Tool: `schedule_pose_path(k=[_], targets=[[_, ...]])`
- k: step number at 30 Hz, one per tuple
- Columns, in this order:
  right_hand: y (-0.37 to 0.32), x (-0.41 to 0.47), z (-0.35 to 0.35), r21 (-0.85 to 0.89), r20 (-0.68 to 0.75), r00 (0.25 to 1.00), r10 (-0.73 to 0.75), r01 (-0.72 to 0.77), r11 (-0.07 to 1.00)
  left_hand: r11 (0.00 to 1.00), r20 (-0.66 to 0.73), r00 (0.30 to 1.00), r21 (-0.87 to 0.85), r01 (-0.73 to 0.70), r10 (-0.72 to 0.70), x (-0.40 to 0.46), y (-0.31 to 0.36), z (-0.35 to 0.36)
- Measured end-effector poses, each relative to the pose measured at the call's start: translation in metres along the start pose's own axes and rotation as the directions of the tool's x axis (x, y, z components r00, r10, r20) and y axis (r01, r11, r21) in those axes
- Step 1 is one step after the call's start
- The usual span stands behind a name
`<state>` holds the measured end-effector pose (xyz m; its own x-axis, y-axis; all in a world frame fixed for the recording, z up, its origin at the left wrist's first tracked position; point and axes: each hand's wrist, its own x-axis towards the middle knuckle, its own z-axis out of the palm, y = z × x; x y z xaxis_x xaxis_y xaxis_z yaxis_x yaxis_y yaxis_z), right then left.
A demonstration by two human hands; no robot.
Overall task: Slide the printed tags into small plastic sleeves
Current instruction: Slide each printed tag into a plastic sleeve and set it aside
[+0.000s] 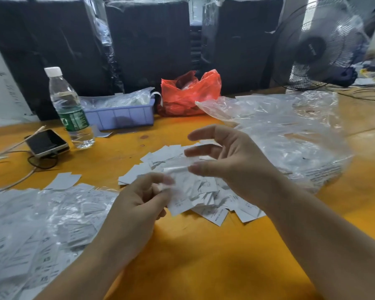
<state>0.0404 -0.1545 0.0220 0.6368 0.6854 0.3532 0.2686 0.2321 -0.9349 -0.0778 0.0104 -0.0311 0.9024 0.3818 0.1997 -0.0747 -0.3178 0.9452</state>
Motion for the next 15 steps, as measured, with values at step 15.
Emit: schedule_pose_path(k=[15], targets=[[0.011,-0.007,0.026,-0.112,0.112,0.980,0.167,-0.154,0.982,0.999,-0.092,0.995,-0.017,-0.048,0.046,-0.004,0.014,-0.004]])
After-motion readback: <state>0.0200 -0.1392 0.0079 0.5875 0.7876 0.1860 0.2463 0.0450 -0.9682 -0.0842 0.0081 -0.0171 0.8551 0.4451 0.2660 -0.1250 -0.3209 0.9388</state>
